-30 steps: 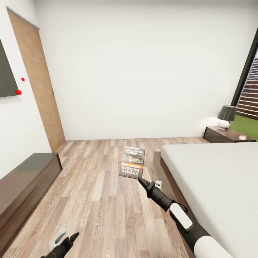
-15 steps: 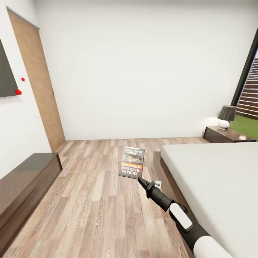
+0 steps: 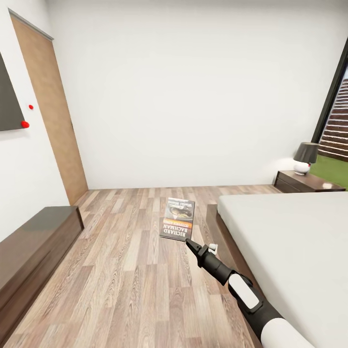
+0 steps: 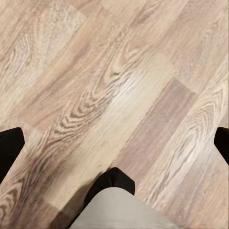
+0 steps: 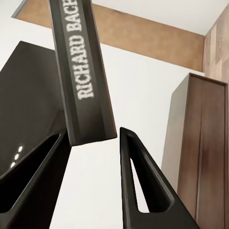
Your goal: In the bedroom, move the book from the bed onto either nightstand, and place the two sandals side by side next to the bed.
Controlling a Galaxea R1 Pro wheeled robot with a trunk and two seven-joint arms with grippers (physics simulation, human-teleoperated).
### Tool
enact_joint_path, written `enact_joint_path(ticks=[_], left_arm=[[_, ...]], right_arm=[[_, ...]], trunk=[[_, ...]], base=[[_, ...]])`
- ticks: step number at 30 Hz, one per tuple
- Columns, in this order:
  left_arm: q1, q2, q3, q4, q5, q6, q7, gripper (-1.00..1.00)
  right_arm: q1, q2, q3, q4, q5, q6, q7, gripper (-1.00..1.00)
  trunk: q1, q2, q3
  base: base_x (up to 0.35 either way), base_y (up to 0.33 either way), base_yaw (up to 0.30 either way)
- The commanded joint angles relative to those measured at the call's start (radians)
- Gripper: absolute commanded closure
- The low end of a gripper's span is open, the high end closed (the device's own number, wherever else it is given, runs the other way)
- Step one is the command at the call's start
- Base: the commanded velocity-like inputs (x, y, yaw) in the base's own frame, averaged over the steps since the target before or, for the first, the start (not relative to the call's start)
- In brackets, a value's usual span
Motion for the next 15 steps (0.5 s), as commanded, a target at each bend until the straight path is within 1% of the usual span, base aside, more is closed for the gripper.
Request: enact_joint_path(ticks=[1, 6, 13, 15], left_arm=[[0.006, -0.001, 0.008, 0.002, -0.001, -0.003, 0.0, -1.0], [0.035, -0.009, 0.007, 0.002, 0.002, -0.005, 0.018, -1.0], [0.054, -0.016, 0.006, 0.002, 0.002, -0.006, 0.024, -1.0], [0.058, -0.027, 0.005, 0.002, 0.001, -0.008, 0.024, -1.0]], right_arm=[[-0.001, -0.001, 0.004, 0.0, -0.011, 0.006, 0.0, 1.0], [-0.001, -0.001, 0.003, 0.0, -0.01, 0.007, 0.0, 1.0], [-0.001, -0.001, 0.002, 0.0, -0.009, 0.007, 0.0, 1.0], [-0.001, -0.001, 0.002, 0.0, -0.009, 0.007, 0.0, 1.0]], trunk=[[0.0, -0.001, -0.001], [0.0, -0.001, -0.001], [0.0, -0.001, -0.001], [0.0, -0.001, -0.001]], base=[[0.0, 0.0, 0.0], [0.0, 0.0, 0.0], [0.0, 0.0, 0.0], [0.0, 0.0, 0.0]])
